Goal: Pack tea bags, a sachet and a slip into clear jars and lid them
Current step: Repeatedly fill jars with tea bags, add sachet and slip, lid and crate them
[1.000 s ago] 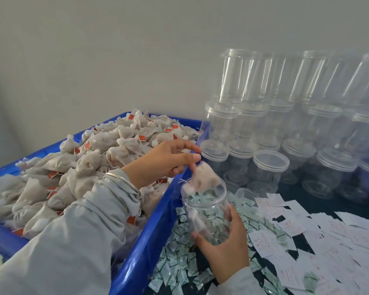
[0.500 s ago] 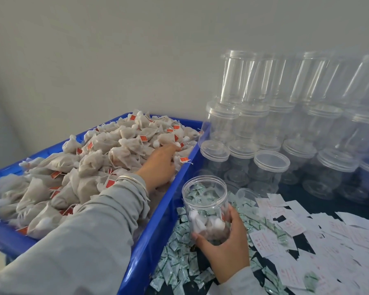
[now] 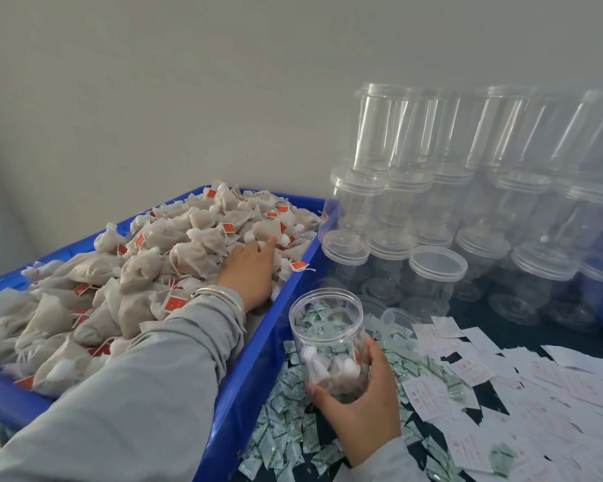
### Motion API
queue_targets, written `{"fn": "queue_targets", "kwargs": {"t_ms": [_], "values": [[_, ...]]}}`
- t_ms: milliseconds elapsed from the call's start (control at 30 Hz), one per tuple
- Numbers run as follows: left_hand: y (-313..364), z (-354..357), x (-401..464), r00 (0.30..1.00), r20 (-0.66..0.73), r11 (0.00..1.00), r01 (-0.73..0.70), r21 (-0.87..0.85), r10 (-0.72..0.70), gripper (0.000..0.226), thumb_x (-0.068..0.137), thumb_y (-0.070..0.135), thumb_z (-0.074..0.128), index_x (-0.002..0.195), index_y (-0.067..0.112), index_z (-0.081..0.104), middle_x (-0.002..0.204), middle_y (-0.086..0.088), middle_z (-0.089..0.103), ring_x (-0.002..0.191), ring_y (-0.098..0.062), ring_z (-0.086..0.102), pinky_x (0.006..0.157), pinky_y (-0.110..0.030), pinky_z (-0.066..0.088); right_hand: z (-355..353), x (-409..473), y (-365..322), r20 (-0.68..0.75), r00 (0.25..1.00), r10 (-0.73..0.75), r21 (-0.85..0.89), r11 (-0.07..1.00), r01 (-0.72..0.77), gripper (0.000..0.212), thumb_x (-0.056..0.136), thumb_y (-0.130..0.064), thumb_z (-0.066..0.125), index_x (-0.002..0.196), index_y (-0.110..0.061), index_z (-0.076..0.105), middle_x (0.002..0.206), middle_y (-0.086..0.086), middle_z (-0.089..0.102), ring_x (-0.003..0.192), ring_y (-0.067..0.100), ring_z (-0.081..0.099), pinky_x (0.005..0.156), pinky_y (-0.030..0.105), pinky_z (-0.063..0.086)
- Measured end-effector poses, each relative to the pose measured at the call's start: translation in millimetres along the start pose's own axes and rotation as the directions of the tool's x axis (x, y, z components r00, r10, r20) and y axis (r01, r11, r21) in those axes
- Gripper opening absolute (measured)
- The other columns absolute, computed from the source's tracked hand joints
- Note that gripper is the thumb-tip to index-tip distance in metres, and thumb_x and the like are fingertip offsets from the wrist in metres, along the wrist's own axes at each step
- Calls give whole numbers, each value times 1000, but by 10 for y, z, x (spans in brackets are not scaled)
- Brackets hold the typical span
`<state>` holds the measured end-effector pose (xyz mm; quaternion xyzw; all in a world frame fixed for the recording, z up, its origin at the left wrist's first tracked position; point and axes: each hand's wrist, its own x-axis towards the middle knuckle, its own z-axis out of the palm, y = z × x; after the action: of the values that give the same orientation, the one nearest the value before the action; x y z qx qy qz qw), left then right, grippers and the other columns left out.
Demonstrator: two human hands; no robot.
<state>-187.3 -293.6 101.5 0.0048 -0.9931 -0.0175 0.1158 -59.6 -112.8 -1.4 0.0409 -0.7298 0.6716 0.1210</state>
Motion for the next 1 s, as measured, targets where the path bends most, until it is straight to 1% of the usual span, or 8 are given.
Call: {"fn": "queue_targets", "kwargs": {"t_ms": [100,233,367,500,600,767,867,1000], "values": [[-10,-24,0,999,-44,1000,2,-3,-3,41,86,11,52,126,16,44,123,-12,52,112,-30,49,89,-38,45,-1,-7,3,-9,1000,-1,-3,1000,1,101,49,-25,90,136,-33,39,128,-18,45,119,-4,44,104,36,43],[-58,-109,-7,989,-130,969,38,-246,-72,21,86,18,58,106,16,54,105,-7,60,93,-23,55,73,-30,43,1,-10,1,-30,1000,-7,-5,1000,7,94,51,-25,90,122,-50,35,120,-29,41,113,-12,42,100,25,40],[-87,-298,-45,978,-119,851,85,-518,-170,35,75,41,75,78,16,50,78,1,59,71,-15,53,55,-24,35,9,-7,-11,-21,1000,18,12,1000,-18,100,43,-40,86,128,-47,34,121,-30,40,113,-12,42,103,31,41],[5,-481,-104,967,-91,616,78,-784,-238,43,83,50,63,76,10,51,63,0,51,49,-10,43,44,-19,37,15,-1,-20,-22,999,26,2,1000,-26,109,39,-48,82,137,-33,38,125,-23,45,117,-5,44,104,39,43],[107,-574,-169,995,-40,428,4,-904,-93,31,88,40,61,82,9,57,61,2,51,47,-6,43,47,-17,40,14,0,-28,-22,999,26,7,1000,-25,105,45,-35,88,138,-31,38,126,-21,45,118,-4,44,104,38,43],[217,-616,-316,945,32,330,-81,-941,324,13,88,20,62,87,32,66,66,13,61,56,-2,50,55,-13,43,-7,11,-15,-27,999,25,8,1000,-24,103,50,-25,91,137,-34,36,122,-27,42,108,-19,43,95,19,41],[246,-621,-371,879,85,317,-78,-945,470,12,73,30,69,83,38,67,74,5,62,63,-5,52,58,-14,44,-8,20,-26,-19,1000,23,-1,1000,-23,105,49,-28,90,139,-29,37,126,-21,45,117,-8,43,103,29,42],[214,-621,-363,876,107,324,-58,-944,470,22,74,35,67,95,30,64,67,4,61,61,-8,51,59,-16,44,-5,30,-26,-23,999,32,6,999,-32,102,45,-29,90,133,-32,40,130,-11,48,120,8,49,101,39,46]]}}
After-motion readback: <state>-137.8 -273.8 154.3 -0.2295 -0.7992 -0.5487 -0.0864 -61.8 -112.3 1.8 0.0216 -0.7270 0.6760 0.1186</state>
